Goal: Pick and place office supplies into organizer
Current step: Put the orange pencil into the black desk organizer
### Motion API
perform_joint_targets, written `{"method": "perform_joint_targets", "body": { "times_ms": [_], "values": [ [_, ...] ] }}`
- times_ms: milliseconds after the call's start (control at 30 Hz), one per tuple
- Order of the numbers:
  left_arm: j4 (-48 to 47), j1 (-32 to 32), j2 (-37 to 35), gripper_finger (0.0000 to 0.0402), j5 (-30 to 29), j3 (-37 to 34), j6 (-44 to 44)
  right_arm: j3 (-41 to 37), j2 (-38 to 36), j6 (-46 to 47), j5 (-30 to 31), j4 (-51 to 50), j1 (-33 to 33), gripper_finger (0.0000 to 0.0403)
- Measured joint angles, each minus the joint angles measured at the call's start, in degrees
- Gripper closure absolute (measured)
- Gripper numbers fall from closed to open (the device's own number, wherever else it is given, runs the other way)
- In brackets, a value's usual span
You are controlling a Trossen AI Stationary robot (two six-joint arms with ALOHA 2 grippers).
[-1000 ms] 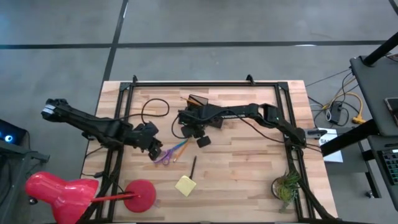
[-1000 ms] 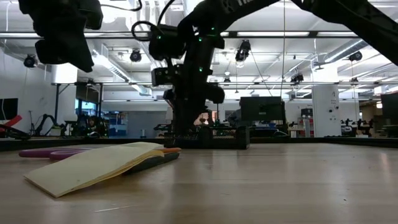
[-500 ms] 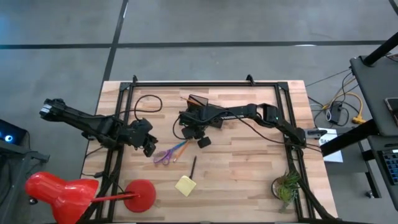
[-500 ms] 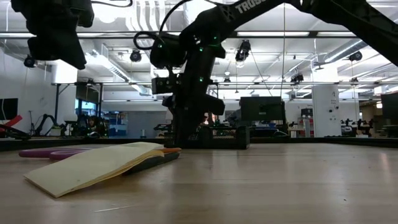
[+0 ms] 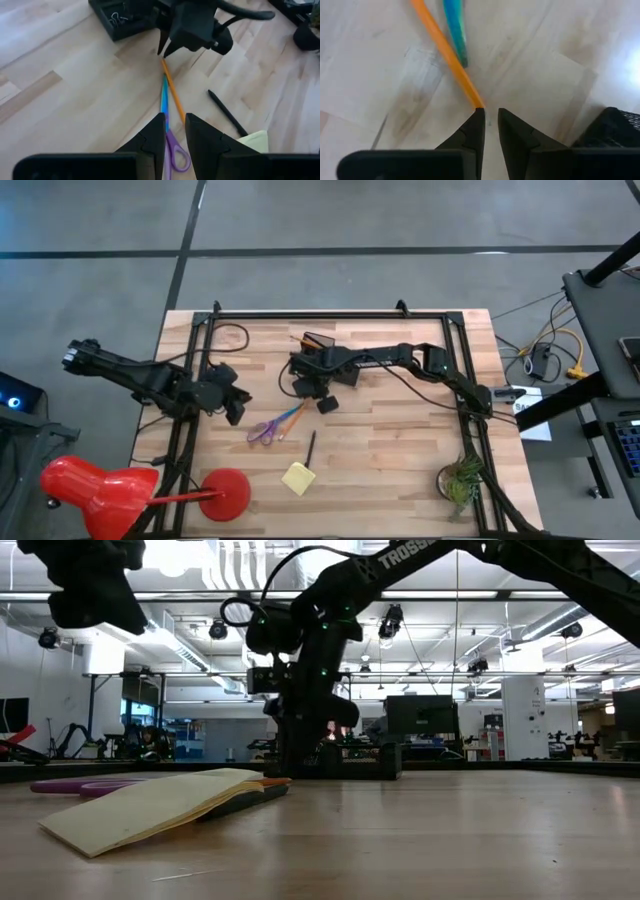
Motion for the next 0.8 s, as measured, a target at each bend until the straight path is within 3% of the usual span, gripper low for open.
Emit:
{"method": "perform_joint_targets", "body": {
  "times_ms": [433,800],
  "values": [
    [-0.06,0.00,-0.28,0.0343,-0.47,-0.02,0.06,-3.03,-0.24,1.89,-1.10,0.49,0.26,0.0360],
    [-1.07,0.00,7.13,0.0343,0.19,-0.28,0.03,-3.08,-0.22,6.12,-2.61,0.18,0.48,0.0392]
  ]
}}
